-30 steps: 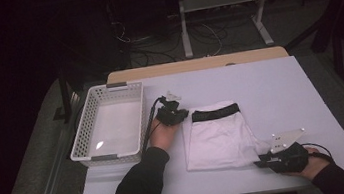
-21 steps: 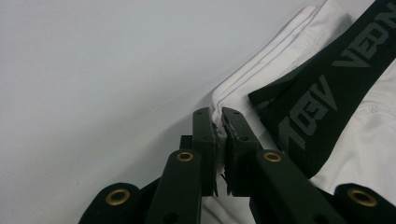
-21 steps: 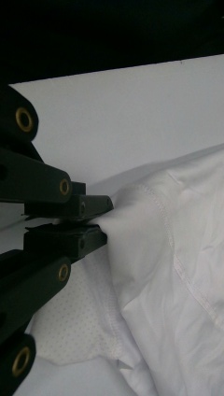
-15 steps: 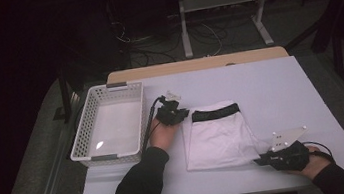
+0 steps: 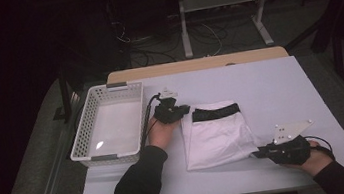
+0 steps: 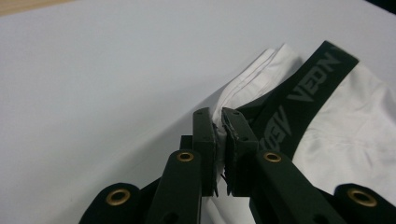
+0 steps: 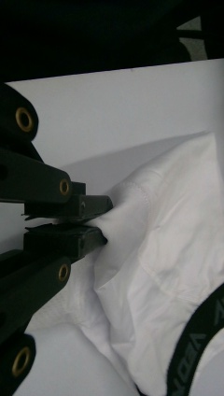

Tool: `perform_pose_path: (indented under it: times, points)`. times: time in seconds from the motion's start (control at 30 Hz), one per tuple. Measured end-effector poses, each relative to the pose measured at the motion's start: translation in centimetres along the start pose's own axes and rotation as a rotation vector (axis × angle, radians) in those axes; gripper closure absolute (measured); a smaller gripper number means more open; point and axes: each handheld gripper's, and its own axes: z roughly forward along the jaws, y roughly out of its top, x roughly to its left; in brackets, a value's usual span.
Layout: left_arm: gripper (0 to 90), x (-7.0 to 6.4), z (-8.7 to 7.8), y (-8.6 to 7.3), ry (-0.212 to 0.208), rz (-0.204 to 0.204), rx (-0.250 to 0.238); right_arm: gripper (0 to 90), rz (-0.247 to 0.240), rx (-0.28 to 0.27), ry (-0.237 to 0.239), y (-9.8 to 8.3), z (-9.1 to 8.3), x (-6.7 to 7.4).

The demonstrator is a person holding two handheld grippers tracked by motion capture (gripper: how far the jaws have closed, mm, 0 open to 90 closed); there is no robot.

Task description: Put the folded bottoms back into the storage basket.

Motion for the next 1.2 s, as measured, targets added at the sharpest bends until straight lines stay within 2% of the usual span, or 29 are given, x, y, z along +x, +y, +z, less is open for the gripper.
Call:
perform_pose_path:
  times: [0.33, 0.67, 0.8, 1.0, 1.2]
  points:
    - [84.3, -0.9, -1.0, 0.9, -0.037, 0.028, -0.034, 84.6, -0.002, -0.091, -0.006, 2.0, -0.5, -0.6]
    - [84.5, -1.6, -1.6, 1.6, -0.072, 0.033, -0.064, 84.7, -0.027, -0.151, -0.01, 4.2, -0.3, -1.2]
    - [84.9, -1.9, -1.8, 1.9, -0.099, 0.03, -0.068, 84.7, -0.029, -0.168, -0.014, 4.9, -0.3, -1.3]
    - [85.0, -2.3, -2.0, 2.3, -0.112, 0.037, -0.078, 84.8, -0.038, -0.2, -0.009, 5.9, -0.3, -1.4]
    - [85.3, -2.4, -2.2, 2.7, -0.126, 0.031, -0.083, 84.8, -0.049, -0.211, -0.009, 6.8, -0.3, -1.5]
